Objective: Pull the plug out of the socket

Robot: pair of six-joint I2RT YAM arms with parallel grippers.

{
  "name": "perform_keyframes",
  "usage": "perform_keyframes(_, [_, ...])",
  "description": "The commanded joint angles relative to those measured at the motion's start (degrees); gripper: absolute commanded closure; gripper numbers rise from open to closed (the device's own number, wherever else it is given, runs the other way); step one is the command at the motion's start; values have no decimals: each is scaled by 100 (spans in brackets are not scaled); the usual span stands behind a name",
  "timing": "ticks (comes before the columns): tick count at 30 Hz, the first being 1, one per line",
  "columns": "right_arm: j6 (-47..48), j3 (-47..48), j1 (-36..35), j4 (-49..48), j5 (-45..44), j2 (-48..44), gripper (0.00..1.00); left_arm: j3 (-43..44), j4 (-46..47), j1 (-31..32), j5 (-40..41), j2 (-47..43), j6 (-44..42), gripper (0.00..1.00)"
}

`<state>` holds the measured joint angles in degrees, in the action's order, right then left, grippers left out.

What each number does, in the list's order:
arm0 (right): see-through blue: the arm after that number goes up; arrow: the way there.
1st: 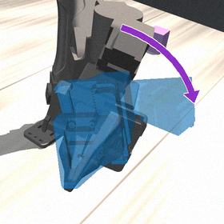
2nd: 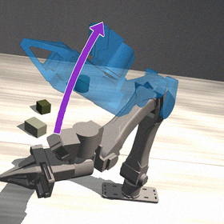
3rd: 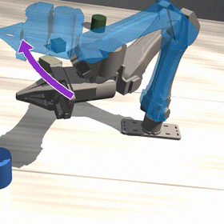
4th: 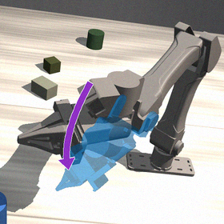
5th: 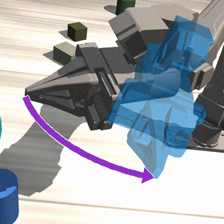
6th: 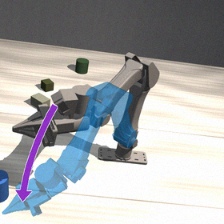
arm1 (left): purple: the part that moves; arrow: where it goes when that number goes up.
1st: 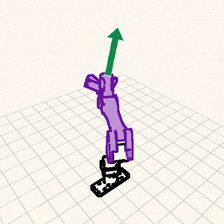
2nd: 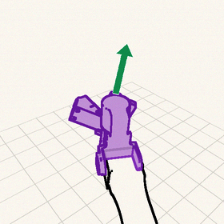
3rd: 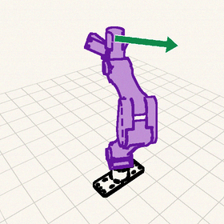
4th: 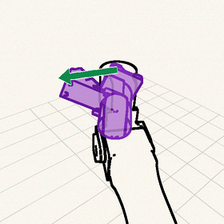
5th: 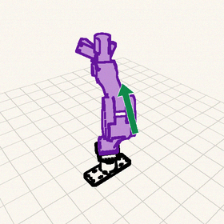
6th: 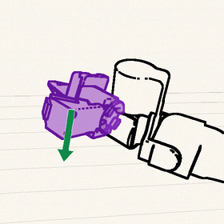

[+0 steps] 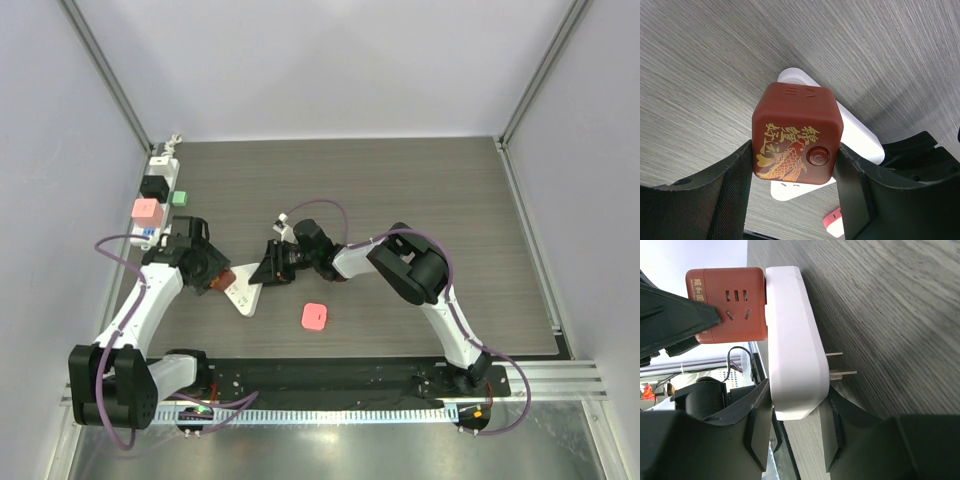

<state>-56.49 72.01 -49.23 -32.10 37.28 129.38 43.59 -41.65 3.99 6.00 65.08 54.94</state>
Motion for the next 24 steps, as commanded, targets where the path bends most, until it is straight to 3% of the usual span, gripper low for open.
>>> perform_keyframes(1, [402, -20, 37, 634, -273, 245, 99, -106, 342, -39, -309, 5, -141, 77])
perform_keyframes(4, [463, 15, 37, 783, -379, 245, 99, -35, 342, -47, -468, -21, -238, 98])
perform_keyframes(5, [498, 24, 37, 827, -414, 237, 99, -18, 342, -47, -529, -39, -238, 100])
perform_keyframes(16, [630, 42, 37, 1689, -1319, 105, 99, -70, 746, -170, -1883, -276, -106, 100])
perform_keyframes(18, [630, 33, 37, 1846, -1451, 52, 99, -18, 580, -170, -1761, -416, -123, 100])
perform_keyframes(22, [657, 33, 37, 1997, -1644, -9, 99, 307, -53, -153, -288, -891, -352, 100])
perform_keyframes(24, [657, 41, 37, 2023, -1654, 8, 99, 316, -168, -161, -231, -1014, -448, 100])
